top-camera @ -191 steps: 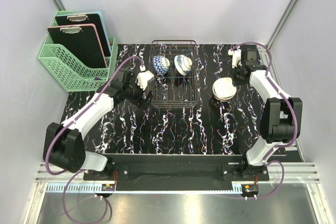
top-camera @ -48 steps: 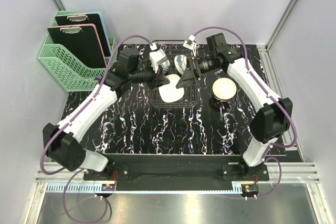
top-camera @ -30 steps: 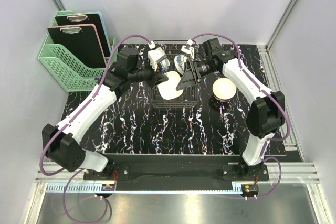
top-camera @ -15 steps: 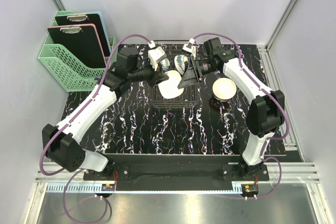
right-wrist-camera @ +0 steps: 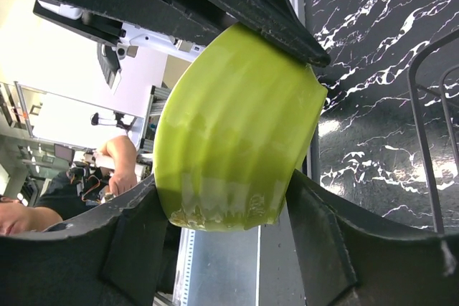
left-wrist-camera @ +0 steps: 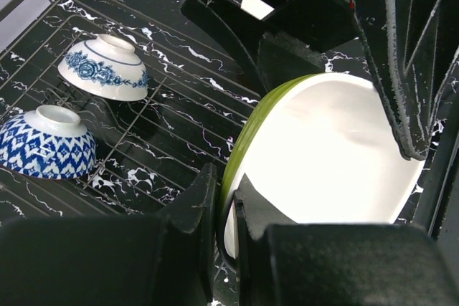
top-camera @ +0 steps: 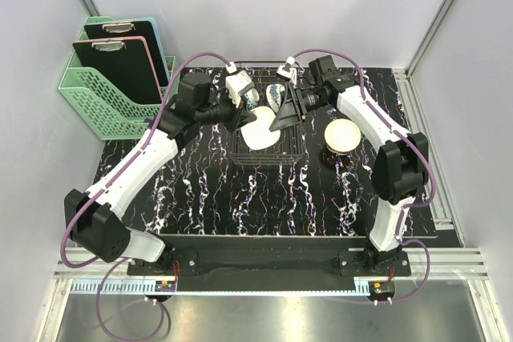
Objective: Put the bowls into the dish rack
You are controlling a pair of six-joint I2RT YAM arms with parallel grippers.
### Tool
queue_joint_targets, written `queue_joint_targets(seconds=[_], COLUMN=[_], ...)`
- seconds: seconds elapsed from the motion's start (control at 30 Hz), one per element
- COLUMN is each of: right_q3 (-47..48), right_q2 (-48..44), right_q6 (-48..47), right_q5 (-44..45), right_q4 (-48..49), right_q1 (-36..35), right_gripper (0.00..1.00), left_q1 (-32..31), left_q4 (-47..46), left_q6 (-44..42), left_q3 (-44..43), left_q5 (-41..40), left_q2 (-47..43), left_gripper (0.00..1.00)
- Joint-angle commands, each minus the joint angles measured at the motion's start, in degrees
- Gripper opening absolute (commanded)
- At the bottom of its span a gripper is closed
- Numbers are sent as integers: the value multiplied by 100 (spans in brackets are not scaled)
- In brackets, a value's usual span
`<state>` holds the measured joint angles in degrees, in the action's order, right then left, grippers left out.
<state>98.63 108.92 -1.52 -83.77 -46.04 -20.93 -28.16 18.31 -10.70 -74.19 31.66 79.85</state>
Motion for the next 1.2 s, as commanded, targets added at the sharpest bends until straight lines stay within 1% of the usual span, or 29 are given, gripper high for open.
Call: queue_joint_targets(seconds=[0.0, 0.03, 0.1, 0.2, 0.23, 0.3, 0.33, 0.37, 0.4, 0.43, 0.47, 0.5, 0.57, 0.6, 0.63, 0.67, 0.73, 0.8, 0.83, 0.87, 0.9, 0.93, 1.0, 1.03, 1.1, 1.13, 1.17], right_q3=[297, 297, 288, 288, 297, 297, 289, 288, 297, 280, 271, 262, 227, 209, 192, 174, 139, 95, 78, 60, 43, 68, 173, 218, 358, 402, 437], right_q2=[6, -11, -29, -55, -55, -64, -64, -82, -73, -82, -99, -108, -117, -126, -135, -161, -187, -240, -284, -301, -328, -345, -398, -416, -425, -416, -416], right_q6=[55, 55, 55, 55, 55, 55, 55, 64, 73, 73, 82, 82, 108, 108, 117, 125, 273, 477, 669, 731, 802, 881, 890, 890, 855, 742, 680], right_q5=[-843, -852, -870, -896, -896, -878, -870, -826, -791, -747, -607, -536, -282, -220, 25, 97, 281, 615, 990, 1107, 1317, 1806, 2327, 2913, 3522, 4195, 4506], right_q4=[122, 122, 113, 122, 113, 113, 122, 122, 113, 122, 130, 122, 131, 139, 157, 183, 297, 481, 560, 648, 753, 755, 772, 746, 728, 711, 693], right_q1=[36, 36, 54, 63, 71, 80, 71, 63, 63, 71, 71, 71, 71, 71, 80, 80, 80, 89, 89, 106, 106, 115, 89, 80, 63, 19, -34], right_gripper=[67, 63, 59, 41, 30, 19, 8, 3, 0, 0, 0, 0, 0, 0, 0, 0, 0, 0, 0, 0, 0, 0, 0, 0, 0, 0, 0], left_q1=[-58, -58, -75, -75, -75, -75, -84, -84, -93, -84, -84, -93, -84, -84, -58, 29, 144, 372, 590, 714, 837, 1108, 1365, 1592, 1813, 1988, 2060], left_q4=[-336, -336, -336, -328, -336, -328, -336, -336, -328, -328, -336, -328, -284, -275, -249, -240, -222, -205, -196, -196, -204, -161, -134, -91, -55, 32, 85], left_q6=[-73, -90, -90, -90, -82, -73, -81, -64, -55, -55, -55, -46, -38, -11, 76, 103, 138, 173, 208, 243, 287, 279, 279, 261, 226, 209, 174], left_q3=[19, 19, 19, 1, 1, 1, 10, 1, 1, -7, -25, -51, -130, -174, -209, -270, -289, -280, -254, -193, -157, -122, 53, 124, 335, 405, 519], left_q5=[-19, -11, -19, -28, -28, -28, -46, -46, -81, -90, -107, -160, -256, -431, -511, -520, -582, -599, -591, -565, -556, -530, -529, -521, -503, -520, -538], left_q2=[-225, -216, -216, -198, -198, -190, -190, -190, -181, -181, -181, -181, -181, -172, -172, -172, -207, -268, -303, -365, -391, -435, -576, -628, -778, -831, -901], left_gripper=[0, 0, 0, 0, 0, 0, 0, 0, 6, 16, 33, 41, 50, 61, 63, 64, 69, 79, 86, 91, 99, 99, 99, 99, 99, 99, 99])
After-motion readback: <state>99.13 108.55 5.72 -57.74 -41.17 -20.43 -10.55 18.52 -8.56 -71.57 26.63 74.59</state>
